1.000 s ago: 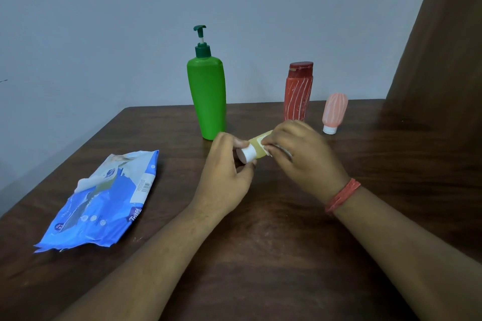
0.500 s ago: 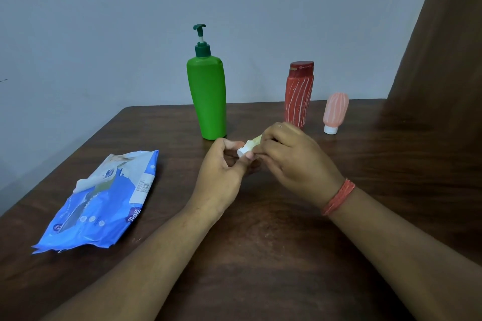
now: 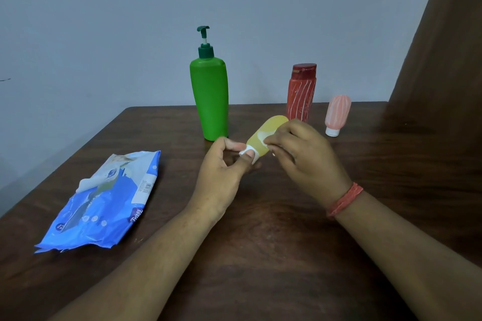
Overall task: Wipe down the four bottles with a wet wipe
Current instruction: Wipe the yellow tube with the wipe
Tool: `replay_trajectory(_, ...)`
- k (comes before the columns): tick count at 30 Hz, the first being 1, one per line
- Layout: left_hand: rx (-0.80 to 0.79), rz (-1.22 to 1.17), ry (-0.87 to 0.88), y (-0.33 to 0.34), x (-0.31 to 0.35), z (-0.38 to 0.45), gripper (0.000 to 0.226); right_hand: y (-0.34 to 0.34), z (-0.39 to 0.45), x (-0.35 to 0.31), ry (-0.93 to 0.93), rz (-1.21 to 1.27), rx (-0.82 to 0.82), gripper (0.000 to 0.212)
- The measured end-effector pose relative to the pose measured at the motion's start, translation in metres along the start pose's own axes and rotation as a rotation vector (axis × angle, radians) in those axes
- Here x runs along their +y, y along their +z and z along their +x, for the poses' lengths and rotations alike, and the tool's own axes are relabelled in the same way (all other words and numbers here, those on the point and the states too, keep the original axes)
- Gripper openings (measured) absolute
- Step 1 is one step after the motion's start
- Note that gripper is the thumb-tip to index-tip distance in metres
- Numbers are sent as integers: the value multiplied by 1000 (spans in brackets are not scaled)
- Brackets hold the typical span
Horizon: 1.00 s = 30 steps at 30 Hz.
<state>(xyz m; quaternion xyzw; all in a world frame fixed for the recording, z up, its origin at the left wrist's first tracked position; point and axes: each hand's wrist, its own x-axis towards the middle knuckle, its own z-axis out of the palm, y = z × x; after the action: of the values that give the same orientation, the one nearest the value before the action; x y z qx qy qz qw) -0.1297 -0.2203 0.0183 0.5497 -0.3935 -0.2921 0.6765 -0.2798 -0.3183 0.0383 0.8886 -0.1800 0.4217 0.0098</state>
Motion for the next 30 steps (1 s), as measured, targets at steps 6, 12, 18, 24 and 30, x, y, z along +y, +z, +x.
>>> replay_trajectory(6, 46, 116, 22, -3, -1, 5, 28, -5, 2, 9, 18, -75, -18, 17)
replay_trajectory(12, 38, 100, 19, -2, 0, 4, 28, -6, -1, 5, -64, -106, -74, 21)
replay_trajectory(18, 0, 117, 20, -5, -2, 4, 27, -13, 5, 28, 53, -127, 39, 23)
replay_trajectory(24, 1, 154, 58, -6, -4, 7, 28, -8, 3, 19, -63, -196, -130, 31)
replay_trajectory(30, -14, 184, 100, -5, -6, 8, 28, -17, 3, 21, 110, -121, 59, 17)
